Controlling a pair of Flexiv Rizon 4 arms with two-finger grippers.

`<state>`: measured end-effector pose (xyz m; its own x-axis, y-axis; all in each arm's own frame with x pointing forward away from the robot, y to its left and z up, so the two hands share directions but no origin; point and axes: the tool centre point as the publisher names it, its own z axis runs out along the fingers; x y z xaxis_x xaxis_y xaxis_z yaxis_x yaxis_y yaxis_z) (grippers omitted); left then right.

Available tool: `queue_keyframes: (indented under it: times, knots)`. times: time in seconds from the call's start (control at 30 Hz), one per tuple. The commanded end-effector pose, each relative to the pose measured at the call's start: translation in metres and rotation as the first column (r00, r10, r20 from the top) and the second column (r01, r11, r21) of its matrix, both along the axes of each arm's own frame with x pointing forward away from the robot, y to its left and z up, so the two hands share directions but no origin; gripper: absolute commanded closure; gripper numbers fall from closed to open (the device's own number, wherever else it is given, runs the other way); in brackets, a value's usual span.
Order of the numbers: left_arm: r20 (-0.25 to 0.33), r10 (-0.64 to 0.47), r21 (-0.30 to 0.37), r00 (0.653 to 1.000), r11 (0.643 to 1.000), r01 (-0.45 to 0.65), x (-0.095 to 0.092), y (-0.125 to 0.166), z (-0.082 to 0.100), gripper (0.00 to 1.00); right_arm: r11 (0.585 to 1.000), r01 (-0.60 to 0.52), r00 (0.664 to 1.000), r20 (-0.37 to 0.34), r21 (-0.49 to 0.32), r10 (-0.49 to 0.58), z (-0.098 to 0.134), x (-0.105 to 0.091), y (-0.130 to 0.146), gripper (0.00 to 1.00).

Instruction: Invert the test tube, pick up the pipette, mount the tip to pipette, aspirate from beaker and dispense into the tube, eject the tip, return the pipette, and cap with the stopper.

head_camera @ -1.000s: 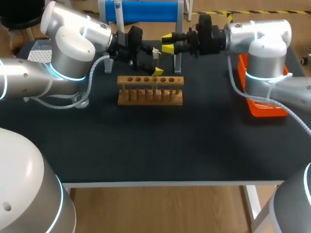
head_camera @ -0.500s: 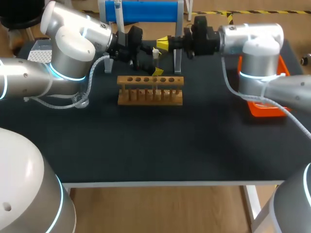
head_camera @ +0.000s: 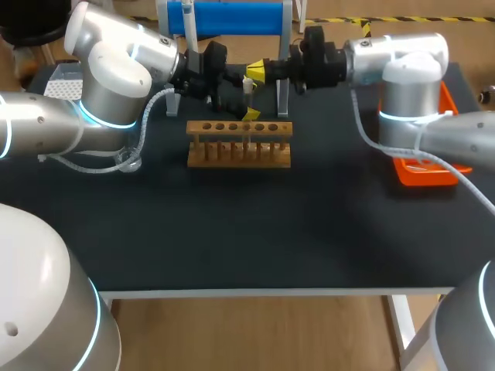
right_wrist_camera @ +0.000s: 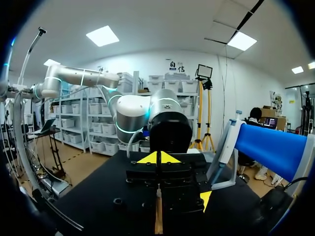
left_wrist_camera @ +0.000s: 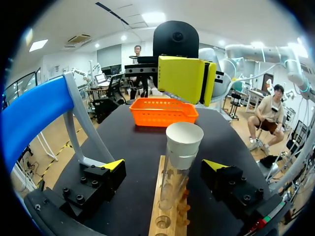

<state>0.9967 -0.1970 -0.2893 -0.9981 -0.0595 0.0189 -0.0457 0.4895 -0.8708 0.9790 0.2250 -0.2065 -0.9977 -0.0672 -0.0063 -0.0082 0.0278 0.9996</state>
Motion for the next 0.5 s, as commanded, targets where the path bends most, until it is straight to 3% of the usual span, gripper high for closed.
queue_keyframes:
  times: [0.03,0.5]
  knots:
    - [-0.002,-0.004,-0.001,1.0,1.0,0.004,0.001,0.0,-0.001,0.0,1.0,-0.005,1.0,-0.01,-0.002,0.005,-0.004,0.003,0.001,1.0]
    - [-0.002,-0.004,-0.001,1.0,1.0,0.004,0.001,0.0,-0.001,0.0,0.999,0.006,0.999,-0.045,-0.032,-0.007,-0.028,0.004,0.002,1.0]
